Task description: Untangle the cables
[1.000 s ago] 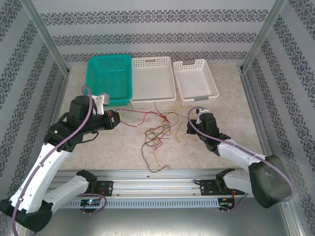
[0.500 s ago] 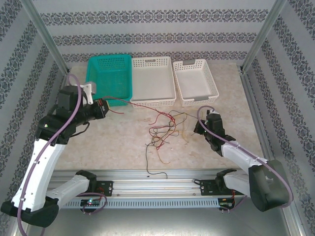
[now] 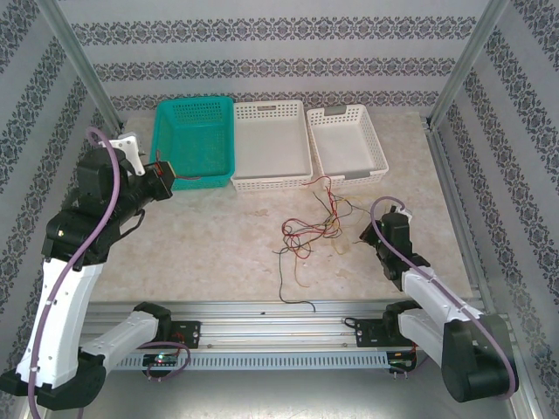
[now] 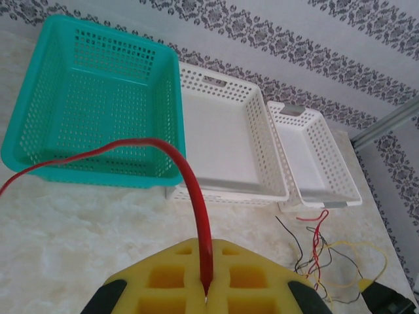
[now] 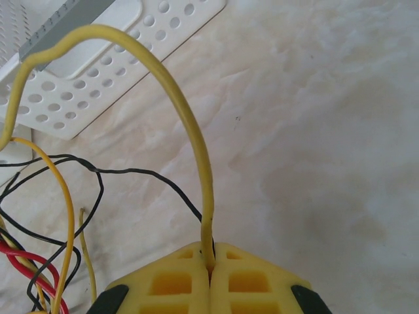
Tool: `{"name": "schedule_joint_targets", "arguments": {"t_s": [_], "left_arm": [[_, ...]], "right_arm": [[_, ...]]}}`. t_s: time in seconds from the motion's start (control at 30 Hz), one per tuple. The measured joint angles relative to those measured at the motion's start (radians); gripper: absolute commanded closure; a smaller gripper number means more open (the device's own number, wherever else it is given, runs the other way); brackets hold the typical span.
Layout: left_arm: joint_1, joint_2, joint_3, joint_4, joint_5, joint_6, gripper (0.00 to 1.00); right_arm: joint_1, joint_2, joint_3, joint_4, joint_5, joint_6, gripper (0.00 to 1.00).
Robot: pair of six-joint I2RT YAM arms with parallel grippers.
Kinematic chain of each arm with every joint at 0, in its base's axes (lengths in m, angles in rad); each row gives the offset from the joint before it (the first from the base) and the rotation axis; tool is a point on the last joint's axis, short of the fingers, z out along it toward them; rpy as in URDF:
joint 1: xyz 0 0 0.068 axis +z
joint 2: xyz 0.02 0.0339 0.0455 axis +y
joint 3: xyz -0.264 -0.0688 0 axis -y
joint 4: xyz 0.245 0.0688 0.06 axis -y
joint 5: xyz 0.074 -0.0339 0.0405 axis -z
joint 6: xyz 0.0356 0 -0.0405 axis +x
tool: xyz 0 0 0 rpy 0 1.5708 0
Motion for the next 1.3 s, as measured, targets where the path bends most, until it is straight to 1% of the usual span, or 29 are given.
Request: {"name": "schedule_joint_targets", "arguments": {"t_s": [0.17, 0.33, 0.57, 0.67, 0.77, 0.93, 1.13, 1.3], "left_arm": [[0.003, 0.048, 0.040, 0.059, 0.003, 0.000, 1.00], [0.043, 0.131, 0.078, 0.127, 0.003, 0.018, 1.00], [0.129, 0.288, 0.187, 0.224, 0.003, 0.053, 1.00], [0.139, 0.368, 0.247, 0.256, 0.000, 0.069, 1.00], [0.142, 0.437, 0.273, 0.284, -0.003, 0.093, 1.00], [0.154, 0.525, 0.266, 0.307, -0.013, 0.121, 1.00], [0.159, 0.553, 0.132, 0.382, -0.031, 0.127, 1.00], [0.159, 0.597, 0.054, 0.420, -0.046, 0.127, 1.00]], "right_arm": [[0.000, 0.000, -0.006, 0.018, -0.019, 0.003, 1.00], [0.001, -0.019, -0.022, 0.053, -0.050, 0.003, 1.00], [0.019, -0.085, -0.028, 0.064, -0.062, -0.002, 1.00], [0.032, -0.097, -0.028, 0.064, -0.066, -0.009, 1.00], [0.042, -0.111, -0.028, 0.064, -0.072, -0.019, 1.00], [0.069, -0.122, -0.028, 0.067, -0.072, -0.027, 1.00], [0.122, -0.090, -0.028, 0.094, -0.072, -0.044, 1.00], [0.154, -0.062, -0.028, 0.113, -0.077, -0.058, 1.00]]}}
